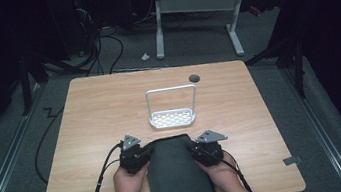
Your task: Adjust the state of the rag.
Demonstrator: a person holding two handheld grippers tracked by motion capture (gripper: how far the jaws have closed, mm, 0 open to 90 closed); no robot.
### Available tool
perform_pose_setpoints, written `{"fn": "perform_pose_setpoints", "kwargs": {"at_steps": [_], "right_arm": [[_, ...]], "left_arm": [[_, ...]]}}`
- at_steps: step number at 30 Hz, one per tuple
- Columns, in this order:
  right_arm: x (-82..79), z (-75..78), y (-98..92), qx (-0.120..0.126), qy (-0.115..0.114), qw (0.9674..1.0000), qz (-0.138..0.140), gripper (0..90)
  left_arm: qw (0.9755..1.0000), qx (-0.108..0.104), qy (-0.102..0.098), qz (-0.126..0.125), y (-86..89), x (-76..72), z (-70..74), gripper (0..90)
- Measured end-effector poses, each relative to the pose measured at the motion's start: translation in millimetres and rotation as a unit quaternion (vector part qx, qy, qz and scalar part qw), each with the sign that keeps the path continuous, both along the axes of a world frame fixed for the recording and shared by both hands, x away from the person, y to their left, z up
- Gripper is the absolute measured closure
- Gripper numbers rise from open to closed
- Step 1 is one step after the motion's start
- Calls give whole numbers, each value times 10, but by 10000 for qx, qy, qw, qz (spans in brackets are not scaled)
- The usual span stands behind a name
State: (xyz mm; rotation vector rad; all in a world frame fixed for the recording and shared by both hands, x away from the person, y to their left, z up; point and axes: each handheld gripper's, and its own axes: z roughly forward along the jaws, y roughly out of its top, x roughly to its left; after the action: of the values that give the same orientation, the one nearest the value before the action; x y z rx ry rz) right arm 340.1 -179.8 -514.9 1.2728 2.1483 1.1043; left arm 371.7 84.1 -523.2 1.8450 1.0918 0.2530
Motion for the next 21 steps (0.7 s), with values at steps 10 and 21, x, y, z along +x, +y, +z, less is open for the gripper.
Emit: {"fn": "perform_pose_setpoints", "kwargs": {"at_steps": [10,21], "right_arm": [[-51,155,-18,171,-364,9992,-22,797],[-131,372,-19,283,-776,9965,-92,797]], "left_arm": [[9990,-45,-432,81,-11,-67,204,826],[9969,-261,-742,-3,-7,-120,497,826]]}}
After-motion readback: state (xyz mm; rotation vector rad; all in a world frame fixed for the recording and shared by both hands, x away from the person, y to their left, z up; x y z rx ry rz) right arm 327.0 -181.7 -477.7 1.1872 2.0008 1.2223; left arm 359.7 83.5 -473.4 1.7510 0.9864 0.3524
